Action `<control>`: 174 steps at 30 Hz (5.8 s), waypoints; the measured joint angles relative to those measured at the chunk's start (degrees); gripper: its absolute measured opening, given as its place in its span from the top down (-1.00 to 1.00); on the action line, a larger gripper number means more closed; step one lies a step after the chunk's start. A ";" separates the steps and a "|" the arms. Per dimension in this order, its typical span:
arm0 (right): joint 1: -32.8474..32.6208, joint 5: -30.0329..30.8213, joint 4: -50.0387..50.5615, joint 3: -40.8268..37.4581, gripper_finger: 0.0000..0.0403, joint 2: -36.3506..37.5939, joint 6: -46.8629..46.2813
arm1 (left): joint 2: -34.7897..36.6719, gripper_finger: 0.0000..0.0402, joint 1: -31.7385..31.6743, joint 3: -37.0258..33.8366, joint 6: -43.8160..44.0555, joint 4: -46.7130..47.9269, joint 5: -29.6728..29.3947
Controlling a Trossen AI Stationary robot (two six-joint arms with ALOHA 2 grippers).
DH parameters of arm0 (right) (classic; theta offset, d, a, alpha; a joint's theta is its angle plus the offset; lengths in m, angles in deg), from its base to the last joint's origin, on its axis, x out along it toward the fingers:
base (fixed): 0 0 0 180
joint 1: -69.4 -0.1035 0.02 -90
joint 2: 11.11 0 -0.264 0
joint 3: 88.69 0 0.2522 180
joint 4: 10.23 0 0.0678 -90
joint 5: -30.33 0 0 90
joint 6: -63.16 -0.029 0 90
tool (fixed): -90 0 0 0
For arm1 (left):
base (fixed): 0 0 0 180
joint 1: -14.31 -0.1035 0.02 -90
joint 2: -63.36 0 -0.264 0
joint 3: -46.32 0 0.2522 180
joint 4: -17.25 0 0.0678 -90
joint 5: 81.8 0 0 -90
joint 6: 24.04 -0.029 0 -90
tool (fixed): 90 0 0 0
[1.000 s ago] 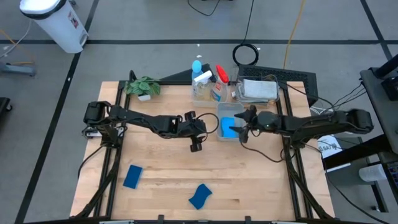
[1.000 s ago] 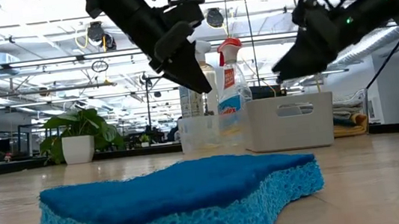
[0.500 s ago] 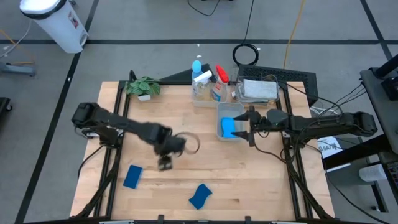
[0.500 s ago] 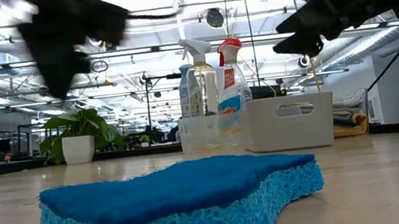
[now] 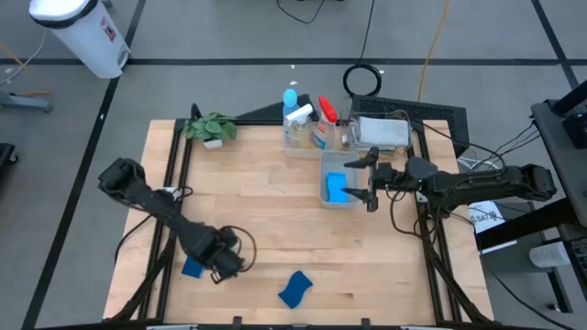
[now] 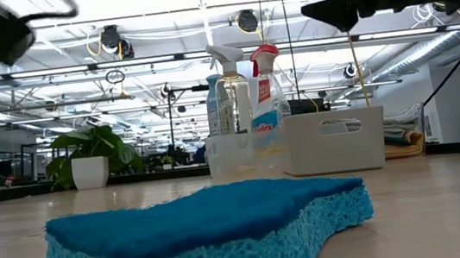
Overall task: Pick & Place Kitchen Items
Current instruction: Put the blue sponge into the gray bin
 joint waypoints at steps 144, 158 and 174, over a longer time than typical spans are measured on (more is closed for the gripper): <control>-4.02 -5.65 -15.94 3.43 -0.58 -22.60 -14.34 | -4.31 0.90 -27.79 -11.90 -67.03 -100.74 -17.71; -8.67 -0.12 -34.37 3.45 -0.50 -33.07 -13.59 | -4.24 0.94 -28.59 -11.88 -68.42 -101.99 -17.29; -9.03 0.19 -34.24 4.31 0.48 -34.43 -14.72 | -4.22 0.95 -29.04 -11.88 -68.25 -101.82 -17.22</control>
